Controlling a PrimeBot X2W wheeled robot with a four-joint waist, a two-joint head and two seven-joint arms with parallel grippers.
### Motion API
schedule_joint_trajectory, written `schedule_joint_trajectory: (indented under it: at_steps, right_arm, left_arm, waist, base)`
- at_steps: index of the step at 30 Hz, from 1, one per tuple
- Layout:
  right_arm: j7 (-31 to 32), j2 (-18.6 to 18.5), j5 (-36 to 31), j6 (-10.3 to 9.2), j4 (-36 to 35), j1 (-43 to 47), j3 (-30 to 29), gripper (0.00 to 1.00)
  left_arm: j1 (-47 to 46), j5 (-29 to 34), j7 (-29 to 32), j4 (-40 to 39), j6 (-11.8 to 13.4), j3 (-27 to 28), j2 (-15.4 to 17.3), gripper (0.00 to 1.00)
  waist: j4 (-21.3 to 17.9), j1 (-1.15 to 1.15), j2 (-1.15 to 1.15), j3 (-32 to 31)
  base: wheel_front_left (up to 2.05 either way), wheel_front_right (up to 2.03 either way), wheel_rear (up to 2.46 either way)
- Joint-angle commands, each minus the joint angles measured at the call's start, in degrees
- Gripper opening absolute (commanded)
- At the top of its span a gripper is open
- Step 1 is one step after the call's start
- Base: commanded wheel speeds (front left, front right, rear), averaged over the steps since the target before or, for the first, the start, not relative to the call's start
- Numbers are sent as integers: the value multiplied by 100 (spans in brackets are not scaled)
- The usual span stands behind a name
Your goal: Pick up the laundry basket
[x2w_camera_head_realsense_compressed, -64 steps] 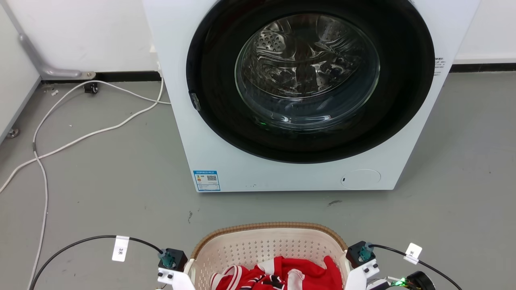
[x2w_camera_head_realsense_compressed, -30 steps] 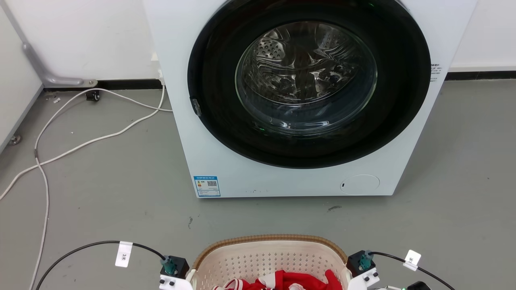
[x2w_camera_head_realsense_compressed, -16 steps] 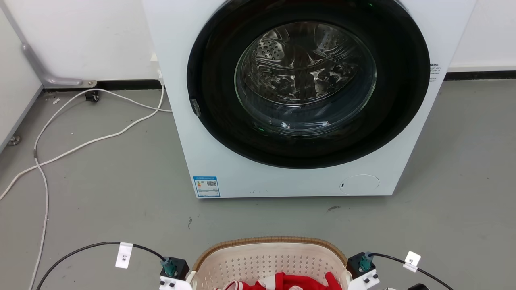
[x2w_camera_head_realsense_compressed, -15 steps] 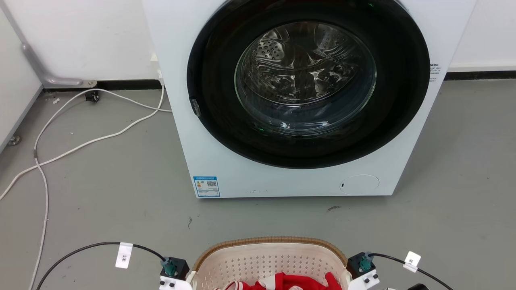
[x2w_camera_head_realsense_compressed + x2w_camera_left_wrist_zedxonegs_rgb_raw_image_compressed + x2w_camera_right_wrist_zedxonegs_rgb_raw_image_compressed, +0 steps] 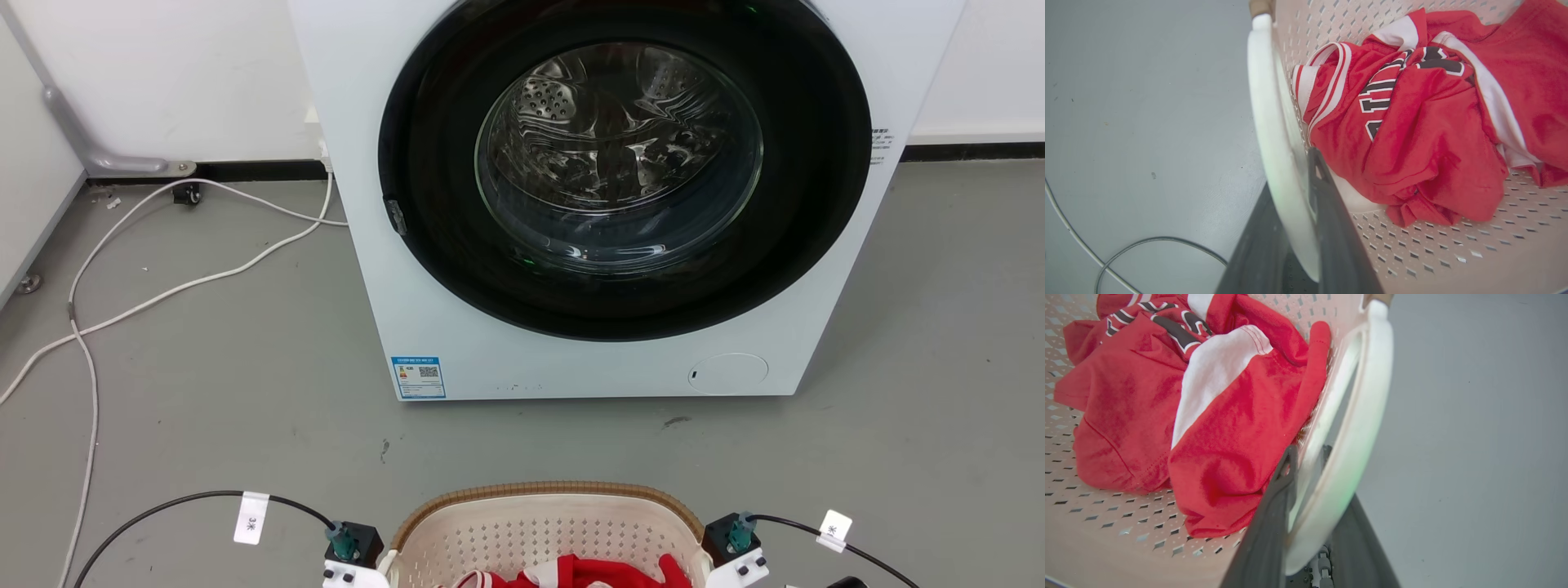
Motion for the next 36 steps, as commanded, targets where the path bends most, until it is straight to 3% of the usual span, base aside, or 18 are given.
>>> schedule_joint_trajectory:
  at_steps: [1, 36]
  right_arm:
    - [-9, 21, 19, 67, -27, -68, 56, 0]
    - [41, -17, 290, 67, 5, -59, 304, 0]
  left_arm:
    - [25, -3, -16, -65, -69, -7, -41, 0]
    - [68, 14, -13, -88, -69, -9, -11, 0]
  waist:
    - [-3, 0, 0, -1]
    - [-2, 0, 0, -17]
  base:
    - [0, 0, 0]
    - [0, 0, 0]
